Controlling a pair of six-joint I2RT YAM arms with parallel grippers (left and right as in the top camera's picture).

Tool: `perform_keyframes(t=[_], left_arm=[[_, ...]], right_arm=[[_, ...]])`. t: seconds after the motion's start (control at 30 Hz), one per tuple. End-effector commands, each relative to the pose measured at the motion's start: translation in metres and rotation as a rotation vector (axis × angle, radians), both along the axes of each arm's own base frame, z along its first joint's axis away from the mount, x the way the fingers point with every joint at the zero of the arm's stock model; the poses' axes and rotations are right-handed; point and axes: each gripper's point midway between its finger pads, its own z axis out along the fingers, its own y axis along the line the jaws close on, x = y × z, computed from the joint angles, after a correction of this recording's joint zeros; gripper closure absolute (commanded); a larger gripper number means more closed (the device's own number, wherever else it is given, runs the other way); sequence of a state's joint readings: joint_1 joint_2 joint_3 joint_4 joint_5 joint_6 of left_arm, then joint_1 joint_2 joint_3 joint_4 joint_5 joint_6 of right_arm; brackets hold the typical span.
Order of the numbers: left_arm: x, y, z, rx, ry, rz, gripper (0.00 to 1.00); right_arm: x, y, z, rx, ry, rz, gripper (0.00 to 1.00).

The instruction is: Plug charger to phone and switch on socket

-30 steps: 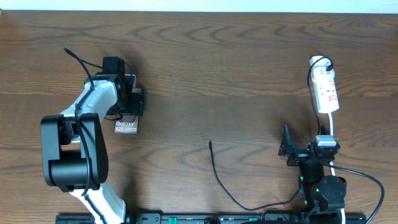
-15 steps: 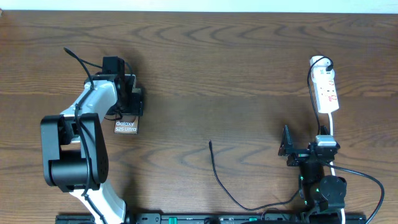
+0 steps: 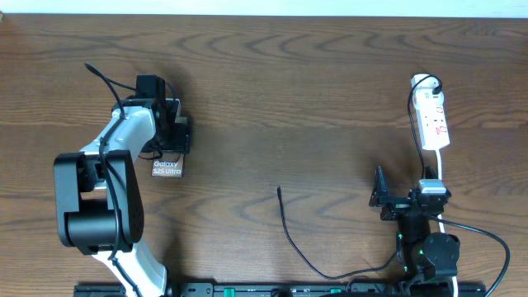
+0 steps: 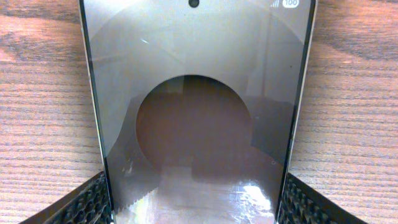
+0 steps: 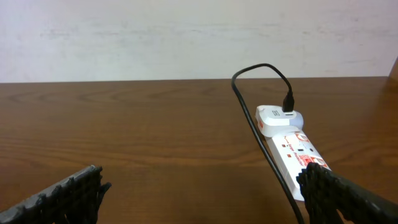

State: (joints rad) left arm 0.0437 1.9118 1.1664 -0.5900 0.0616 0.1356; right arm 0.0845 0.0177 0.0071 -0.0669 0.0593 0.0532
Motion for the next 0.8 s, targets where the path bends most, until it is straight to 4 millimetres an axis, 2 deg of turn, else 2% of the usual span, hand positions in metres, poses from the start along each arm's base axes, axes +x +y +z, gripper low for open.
perform_keyframes(t=[0.0, 0.33, 0.57, 0.6, 0.63, 0.77], left_arm=[[-0.0175, 0.0025, -0.0187, 0.022, 0.068, -0.012, 0.39], [-0.0175, 0.0025, -0.0187, 0.022, 0.068, -0.012, 0.56], [-0.0174, 0.0025, -0.0187, 0.022, 0.068, -0.012, 0.81], [-0.0174, 0.0025, -0.0187, 0.022, 0.068, -0.012, 0.90], [-0.0174, 0.0025, -0.0187, 0.022, 0.068, -0.012, 0.92], [-0.0160, 0.0026, -0.0180, 0.022, 0.061, -0.012, 0.92]], right_arm=[[0.0000, -0.0009, -0.0012, 0.013, 0.004, -0.004, 0.01], [0.0000, -0.0009, -0.0012, 0.013, 0.004, -0.004, 0.01], [0.0000, -0.0010, -0.0012, 0.012, 0.004, -0.004, 0.01], [0.0000, -0.0009, -0.0012, 0.013, 0.004, -0.004, 0.01], [0.0000, -0.0009, -0.0012, 0.013, 0.004, -0.004, 0.01], [0.0000, -0.0009, -0.0012, 0.013, 0.004, -0.004, 0.01]])
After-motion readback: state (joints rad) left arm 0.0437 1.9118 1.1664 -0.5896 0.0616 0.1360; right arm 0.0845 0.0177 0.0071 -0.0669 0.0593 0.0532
